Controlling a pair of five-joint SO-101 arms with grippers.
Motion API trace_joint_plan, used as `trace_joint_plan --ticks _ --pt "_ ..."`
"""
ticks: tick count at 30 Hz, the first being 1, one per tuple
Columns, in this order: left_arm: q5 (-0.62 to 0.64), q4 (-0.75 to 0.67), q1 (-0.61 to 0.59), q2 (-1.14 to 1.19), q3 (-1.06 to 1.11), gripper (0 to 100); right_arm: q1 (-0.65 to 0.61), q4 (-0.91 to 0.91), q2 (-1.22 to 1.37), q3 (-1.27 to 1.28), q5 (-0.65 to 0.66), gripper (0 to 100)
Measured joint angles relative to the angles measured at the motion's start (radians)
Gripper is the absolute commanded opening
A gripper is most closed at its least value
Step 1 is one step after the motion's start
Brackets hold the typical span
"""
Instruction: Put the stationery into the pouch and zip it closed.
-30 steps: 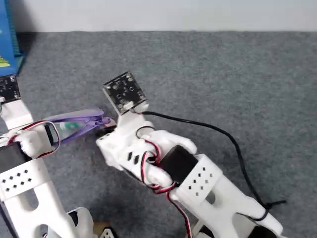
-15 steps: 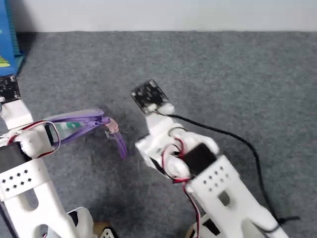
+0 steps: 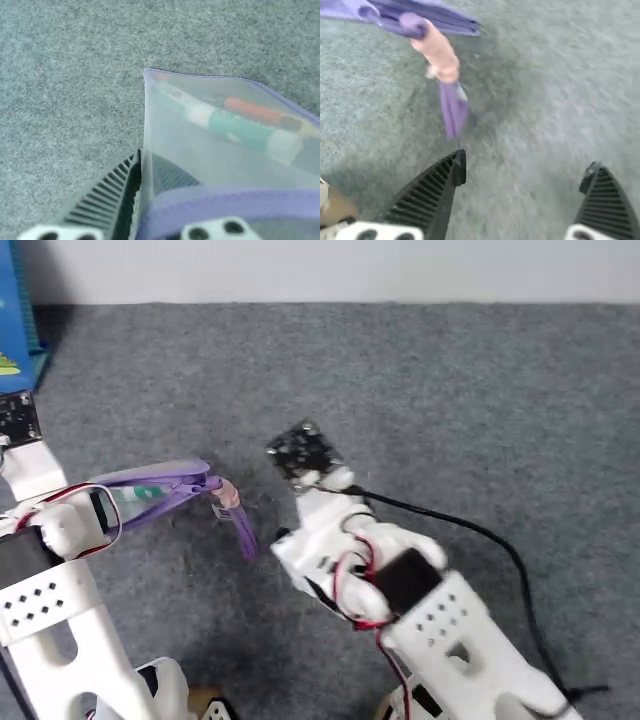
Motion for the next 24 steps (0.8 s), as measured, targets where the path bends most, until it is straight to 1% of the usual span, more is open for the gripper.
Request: trace_joint_plan --ticks 6,10,17,24 --pt "0.0 0.0 0.0 0.0 0.0 1 -0.06 -0.164 0.167 0.0 -0.003 31.8" --pt "0.0 0.0 0.0 0.0 0.0 1 -0.094 -0.221 0.173 0.002 -0.003 31.8" --pt "0.0 0.0 0.0 0.0 0.0 1 -0.092 -0.242 0.189 -0.032 -0.002 31.8" --pt "0.0 0.0 0.0 0.0 0.0 1 -0.092 -0.359 0.285 -0.051 0.068 31.7"
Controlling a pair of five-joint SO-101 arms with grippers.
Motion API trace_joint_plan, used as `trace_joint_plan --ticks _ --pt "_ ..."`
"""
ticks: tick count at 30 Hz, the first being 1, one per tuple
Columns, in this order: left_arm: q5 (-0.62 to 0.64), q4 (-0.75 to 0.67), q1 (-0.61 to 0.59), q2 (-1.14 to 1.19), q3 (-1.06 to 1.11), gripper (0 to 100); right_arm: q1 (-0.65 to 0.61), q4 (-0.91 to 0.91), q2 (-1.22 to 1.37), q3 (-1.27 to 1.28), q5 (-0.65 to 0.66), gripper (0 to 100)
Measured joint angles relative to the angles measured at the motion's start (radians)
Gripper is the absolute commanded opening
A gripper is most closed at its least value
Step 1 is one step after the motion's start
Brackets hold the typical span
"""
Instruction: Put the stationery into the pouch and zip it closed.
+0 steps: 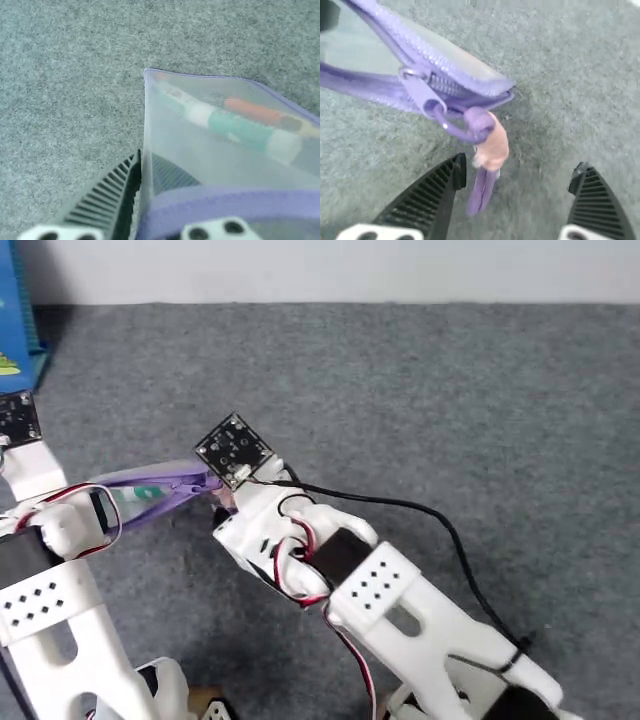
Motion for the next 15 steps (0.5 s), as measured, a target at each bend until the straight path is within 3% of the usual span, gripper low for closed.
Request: trace_joint_plan --ticks 15 --pt "0.0 0.0 0.0 0.0 0.0 1 0.009 -0.124 0.068 -0.002 0.018 31.7"
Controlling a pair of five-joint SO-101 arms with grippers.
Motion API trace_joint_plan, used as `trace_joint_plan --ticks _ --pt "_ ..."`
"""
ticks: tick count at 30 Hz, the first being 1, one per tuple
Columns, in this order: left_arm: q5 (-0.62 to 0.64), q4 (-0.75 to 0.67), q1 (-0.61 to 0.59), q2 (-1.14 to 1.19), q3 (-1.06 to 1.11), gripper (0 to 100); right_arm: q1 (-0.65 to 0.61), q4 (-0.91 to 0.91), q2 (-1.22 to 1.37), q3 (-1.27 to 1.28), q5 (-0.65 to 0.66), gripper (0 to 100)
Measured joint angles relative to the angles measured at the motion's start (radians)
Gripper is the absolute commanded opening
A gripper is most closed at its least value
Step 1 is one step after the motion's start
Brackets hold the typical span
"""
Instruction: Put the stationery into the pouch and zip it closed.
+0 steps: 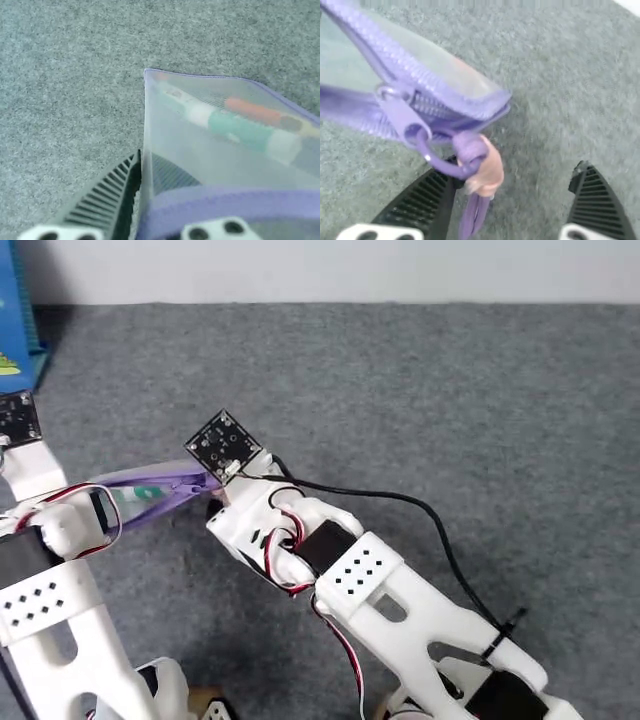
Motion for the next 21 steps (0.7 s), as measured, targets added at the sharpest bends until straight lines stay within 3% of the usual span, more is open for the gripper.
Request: trace_joint_plan --ticks 4,9,14,17,21 --pt "0.0 0.0 0.0 0.0 0.0 1 0.002 -0.026 0.0 0.0 0.0 29.6" --pt "0.0 0.0 0.0 0.0 0.0 1 0.002 -0.032 0.0 0.0 0.0 10.3" --pt "0.0 0.0 0.0 0.0 0.0 1 0.002 -0.032 -0.014 0.002 0.0 7.1" --pt "0.0 0.0 -0.002 0.0 0.0 1 0.002 -0.008 -0.061 0.002 0.029 0.3" --pt "0.0 0.0 -0.002 0.0 0.0 1 0.005 0.089 -0.178 0.017 0.072 0.9"
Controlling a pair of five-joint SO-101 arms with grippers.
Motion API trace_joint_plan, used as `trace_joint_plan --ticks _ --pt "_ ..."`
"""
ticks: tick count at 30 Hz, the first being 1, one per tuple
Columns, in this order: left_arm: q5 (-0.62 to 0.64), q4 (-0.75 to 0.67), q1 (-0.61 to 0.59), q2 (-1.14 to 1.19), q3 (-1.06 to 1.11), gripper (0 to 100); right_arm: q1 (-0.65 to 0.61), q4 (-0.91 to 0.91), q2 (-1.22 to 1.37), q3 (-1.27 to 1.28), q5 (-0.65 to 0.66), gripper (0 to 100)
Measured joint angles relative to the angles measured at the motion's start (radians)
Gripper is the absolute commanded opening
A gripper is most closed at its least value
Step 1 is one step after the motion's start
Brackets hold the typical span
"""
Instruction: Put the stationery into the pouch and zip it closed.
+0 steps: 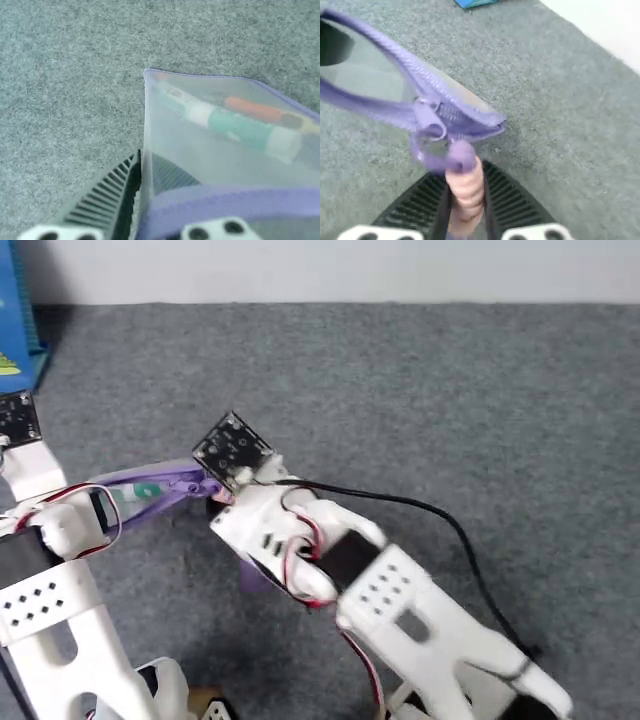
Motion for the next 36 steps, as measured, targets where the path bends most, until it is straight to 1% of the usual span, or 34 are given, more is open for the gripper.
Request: trace_joint_plan --ticks 5,11,18,20,22,24,26,30,36 --pt "0.0 0.0 0.005 0.0 0.0 1 0.037 0.146 -0.181 0.068 0.077 0.8" --pt "0.0 -0.008 0.023 0.0 0.0 2 0.043 0.295 -0.328 0.114 0.103 0.8" --pt "-0.014 -0.023 0.199 0.002 0.002 2 0.054 0.42 -0.399 0.114 0.103 1.6" --pt "-0.025 -0.023 0.232 0.002 0.002 2 0.055 0.43 -0.399 0.114 0.103 6.1" --pt "-0.026 -0.023 0.239 0.002 0.006 2 0.055 0.43 -0.399 0.114 0.094 14.0" --pt "-0.029 -0.023 0.242 0.002 0.023 2 0.051 0.43 -0.399 0.114 0.063 19.9" --pt "-0.029 -0.023 0.245 0.0 0.029 2 0.048 0.43 -0.399 0.114 0.043 20.0" --pt "-0.032 -0.023 0.245 0.0 0.031 2 -0.009 0.4 -0.399 0.118 0.018 17.9" --pt "-0.034 -0.023 0.245 0.0 0.031 2 -0.015 0.238 -0.399 0.244 0.006 18.0"
